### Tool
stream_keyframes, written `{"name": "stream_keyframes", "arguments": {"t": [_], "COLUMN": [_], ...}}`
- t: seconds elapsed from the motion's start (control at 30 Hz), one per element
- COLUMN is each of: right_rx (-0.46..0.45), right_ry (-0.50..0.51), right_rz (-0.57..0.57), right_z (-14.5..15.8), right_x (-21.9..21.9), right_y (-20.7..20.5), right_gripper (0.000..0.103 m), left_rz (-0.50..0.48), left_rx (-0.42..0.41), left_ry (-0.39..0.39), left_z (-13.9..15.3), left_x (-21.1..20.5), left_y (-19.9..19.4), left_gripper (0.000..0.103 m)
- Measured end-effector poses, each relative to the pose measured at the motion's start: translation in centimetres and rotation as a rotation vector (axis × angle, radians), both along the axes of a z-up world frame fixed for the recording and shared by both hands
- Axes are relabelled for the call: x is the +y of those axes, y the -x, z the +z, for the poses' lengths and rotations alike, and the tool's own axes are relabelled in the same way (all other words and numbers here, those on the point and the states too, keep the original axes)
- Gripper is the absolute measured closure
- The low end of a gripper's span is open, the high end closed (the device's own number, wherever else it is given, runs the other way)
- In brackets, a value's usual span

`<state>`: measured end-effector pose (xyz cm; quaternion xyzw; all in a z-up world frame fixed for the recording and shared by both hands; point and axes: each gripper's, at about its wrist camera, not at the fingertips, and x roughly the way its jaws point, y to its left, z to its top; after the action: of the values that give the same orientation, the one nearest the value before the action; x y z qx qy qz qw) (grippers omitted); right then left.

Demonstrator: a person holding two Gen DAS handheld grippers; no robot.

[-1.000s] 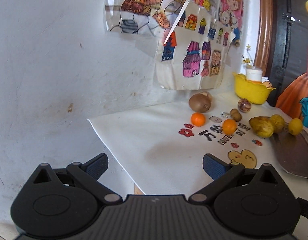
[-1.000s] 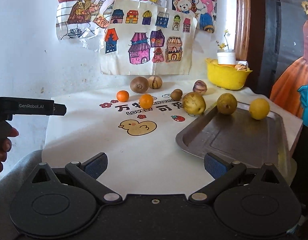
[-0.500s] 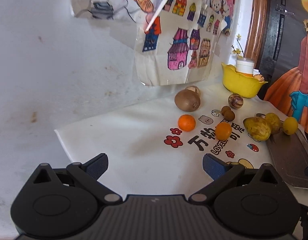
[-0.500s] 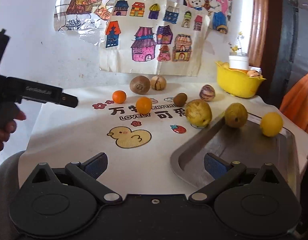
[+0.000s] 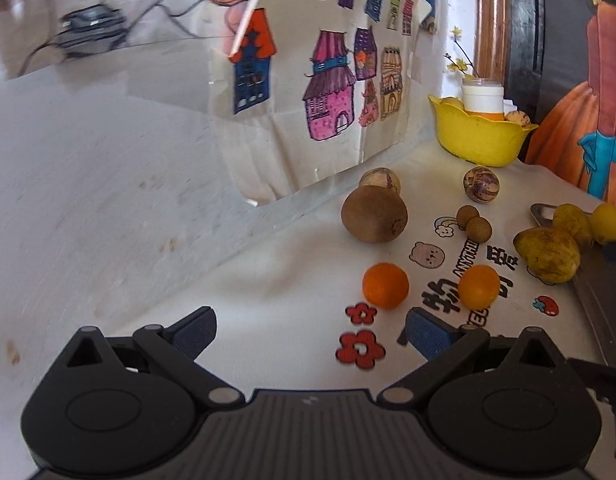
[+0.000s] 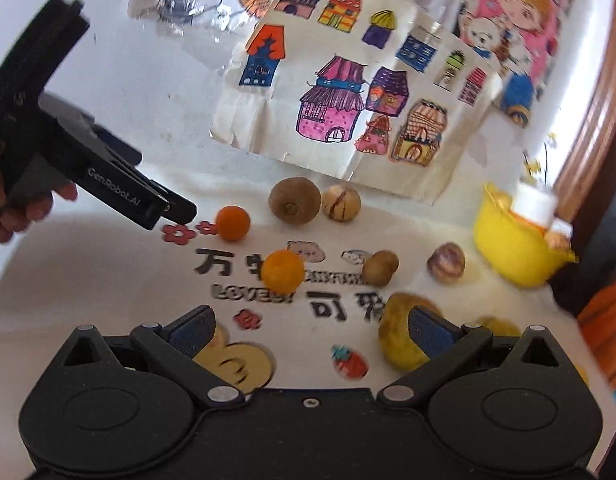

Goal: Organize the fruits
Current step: 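Grasp a small orange with left tool while right tool grasps another orange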

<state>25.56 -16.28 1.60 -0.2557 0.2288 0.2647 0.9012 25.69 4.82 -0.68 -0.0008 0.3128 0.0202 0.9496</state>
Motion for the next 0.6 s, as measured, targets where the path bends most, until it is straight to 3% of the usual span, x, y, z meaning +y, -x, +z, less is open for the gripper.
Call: {"name": "stream_keyframes", "arguments": {"t": [0.13,0.4,0.6], "right_rx": [-0.001,0.069,0.097], "right_ry": [0.031,-0.008,-0.017], "right_rz": [0.009,0.041,0.073], "right_z": [-0.7,-1.4,-1.8], "right_x": [0.8,1.5,2.2], "right_y": [-1.7,-4.0,-5.0], "right_gripper": [0.001,0.014,0.022], "left_rz": [-0.007,-0.091,-0.122], "left_rx": [-0.016,-0.015,-0.017], "left_ry": [-0.012,-0.035,-0.001], "left_z": [-0.2,-0.4,-0.7], "left_x": [-0.1,-1.0,-1.0], "left_y": [-1.3,-3.2,-3.9], "left_gripper": [0.0,0.0,0.004]}}
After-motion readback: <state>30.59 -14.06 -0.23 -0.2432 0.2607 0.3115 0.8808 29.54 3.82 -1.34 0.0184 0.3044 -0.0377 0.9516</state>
